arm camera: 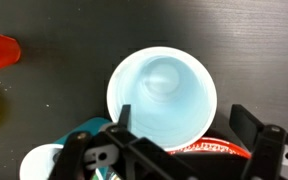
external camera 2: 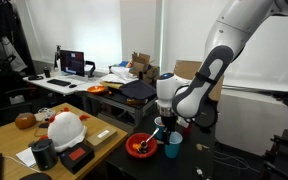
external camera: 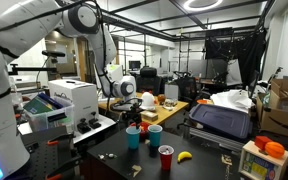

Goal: Pour the things in the blue cup into the red cup

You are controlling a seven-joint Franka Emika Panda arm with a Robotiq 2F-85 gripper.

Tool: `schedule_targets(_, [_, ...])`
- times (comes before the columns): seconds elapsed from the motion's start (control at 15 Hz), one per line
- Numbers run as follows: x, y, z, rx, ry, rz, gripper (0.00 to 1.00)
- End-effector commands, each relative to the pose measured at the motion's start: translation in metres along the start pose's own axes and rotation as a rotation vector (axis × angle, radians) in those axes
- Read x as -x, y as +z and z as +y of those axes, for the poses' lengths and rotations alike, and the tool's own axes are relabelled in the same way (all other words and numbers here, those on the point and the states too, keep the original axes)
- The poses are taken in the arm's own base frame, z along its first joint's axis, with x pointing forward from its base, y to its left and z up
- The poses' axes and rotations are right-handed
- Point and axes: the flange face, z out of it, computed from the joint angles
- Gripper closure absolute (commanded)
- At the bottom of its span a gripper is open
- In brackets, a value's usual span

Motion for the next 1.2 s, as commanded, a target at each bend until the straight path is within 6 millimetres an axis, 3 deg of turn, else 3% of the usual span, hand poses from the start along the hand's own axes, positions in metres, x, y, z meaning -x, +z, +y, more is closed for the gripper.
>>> schedule_targets(0.0, [0.011, -0.041, 0.016, -0.015, 0.049, -0.018, 0.00])
schedule_targets(0.33, [0.010, -0.082, 0.028, -0.099, 0.088, 0.021, 0.00])
schedule_targets(0.67, [0.005, -0.109, 0.030, -0.211, 0.081, 0.075, 0.00])
schedule_targets(0.93, [-0.009, -0.115, 0.026, -0.243, 0.062, 0.114, 0.00])
schedule_targets(1.13, [-0.020, -0.109, 0.016, -0.213, 0.063, 0.125, 0.00])
